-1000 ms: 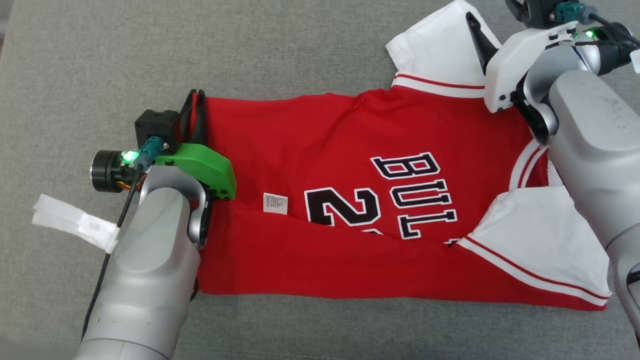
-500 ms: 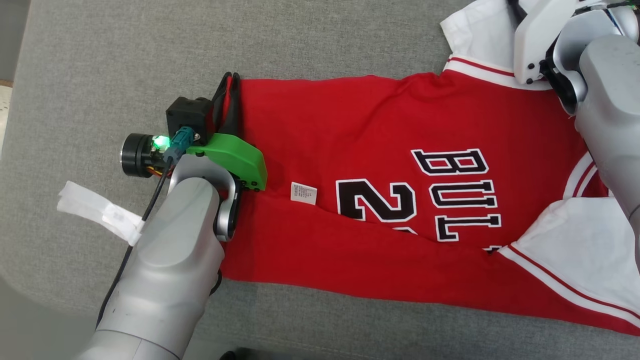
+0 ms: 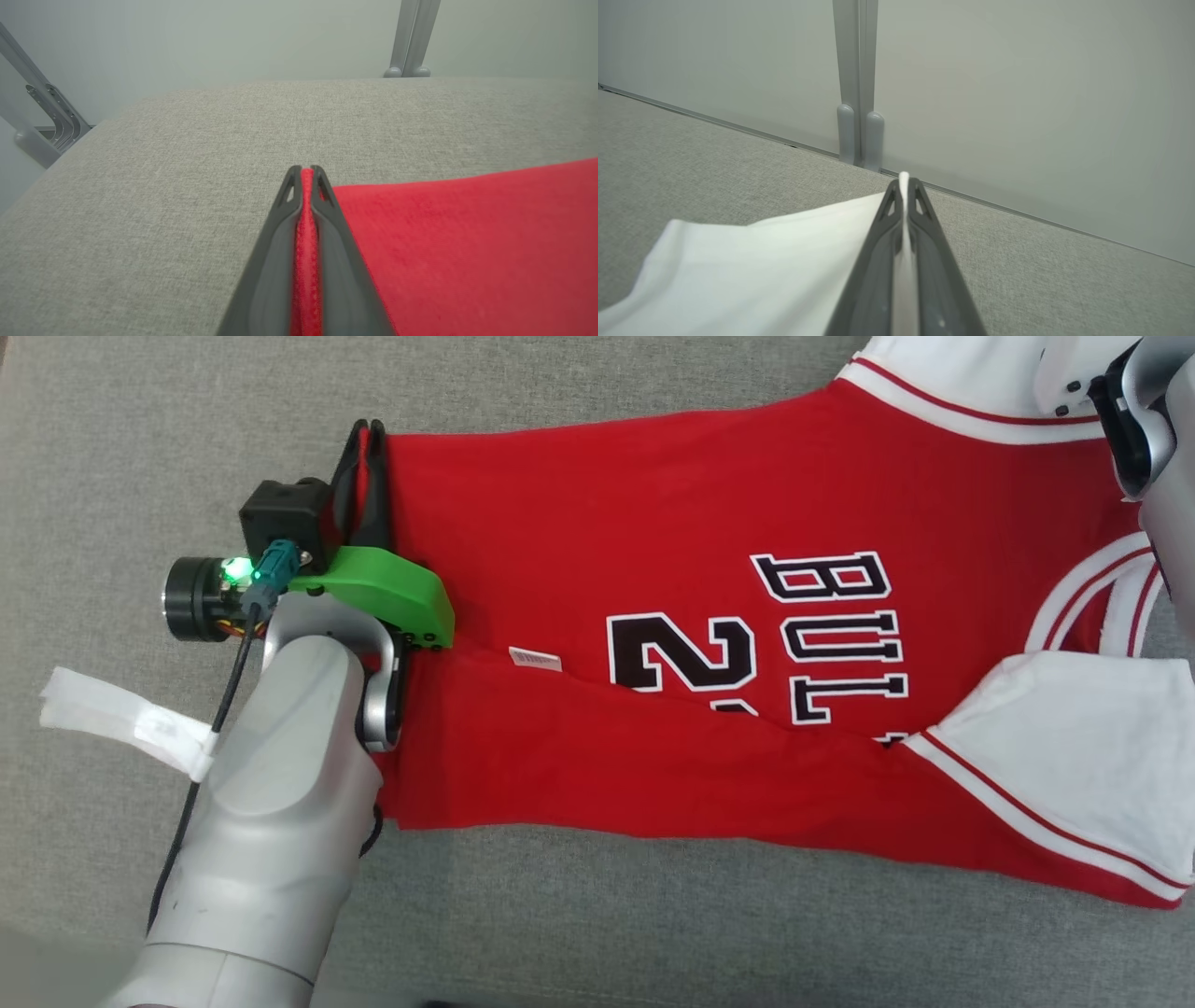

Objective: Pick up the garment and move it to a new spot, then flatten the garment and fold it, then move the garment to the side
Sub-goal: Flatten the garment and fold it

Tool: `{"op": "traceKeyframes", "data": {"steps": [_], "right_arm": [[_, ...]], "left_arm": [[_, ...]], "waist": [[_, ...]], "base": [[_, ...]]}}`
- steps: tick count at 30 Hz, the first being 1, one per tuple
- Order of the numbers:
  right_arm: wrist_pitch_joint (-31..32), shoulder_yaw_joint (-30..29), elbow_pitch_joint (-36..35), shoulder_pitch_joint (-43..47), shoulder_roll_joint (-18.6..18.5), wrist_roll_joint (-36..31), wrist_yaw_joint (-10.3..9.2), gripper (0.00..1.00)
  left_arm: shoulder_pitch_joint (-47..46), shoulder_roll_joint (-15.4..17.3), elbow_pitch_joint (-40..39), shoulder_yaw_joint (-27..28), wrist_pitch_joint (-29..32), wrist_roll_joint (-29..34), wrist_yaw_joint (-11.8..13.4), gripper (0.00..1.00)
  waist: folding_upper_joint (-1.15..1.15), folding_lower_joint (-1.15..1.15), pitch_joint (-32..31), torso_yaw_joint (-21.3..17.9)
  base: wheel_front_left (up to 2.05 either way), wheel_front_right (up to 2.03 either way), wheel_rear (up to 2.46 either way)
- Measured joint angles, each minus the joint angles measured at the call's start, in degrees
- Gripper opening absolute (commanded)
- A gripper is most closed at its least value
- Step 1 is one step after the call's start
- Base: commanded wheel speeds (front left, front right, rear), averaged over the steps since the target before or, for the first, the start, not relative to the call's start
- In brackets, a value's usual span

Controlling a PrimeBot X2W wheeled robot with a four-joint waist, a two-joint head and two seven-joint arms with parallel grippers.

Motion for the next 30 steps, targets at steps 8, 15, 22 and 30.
{"op": "traceKeyframes", "data": {"steps": [8,15,22,30], "right_arm": [[-0.3,-6.0,-10.5,5.1,1.1,-1.3,-0.01,0.0],[-0.3,-8.5,-20.3,17.5,2.9,1.5,-0.01,0.0],[-0.4,-9.1,-27.9,32.1,4.0,6.3,-0.02,0.0],[-0.4,-11.0,-30.6,42.2,5.4,9.3,-0.02,0.0]], "left_arm": [[0.0,2.6,0.5,4.0,0.0,2.9,-1.2,0.0],[4.5,3.4,0.8,6.0,0.0,4.8,-2.5,0.0],[11.6,4.2,0.4,8.3,0.0,5.7,-3.0,0.0],[19.3,4.5,1.7,10.3,0.0,6.1,-3.6,0.0]], "waist": [[0.0,0.0,-2.2,-3.6],[0.0,0.0,-6.2,-6.1],[0.0,0.0,-11.4,-8.6],[0.0,0.0,-17.1,-11.2]], "base": [[0.0,0.0,0.0],[0.0,0.0,0.0],[0.0,0.0,0.0],[0.0,0.0,0.0]]}}
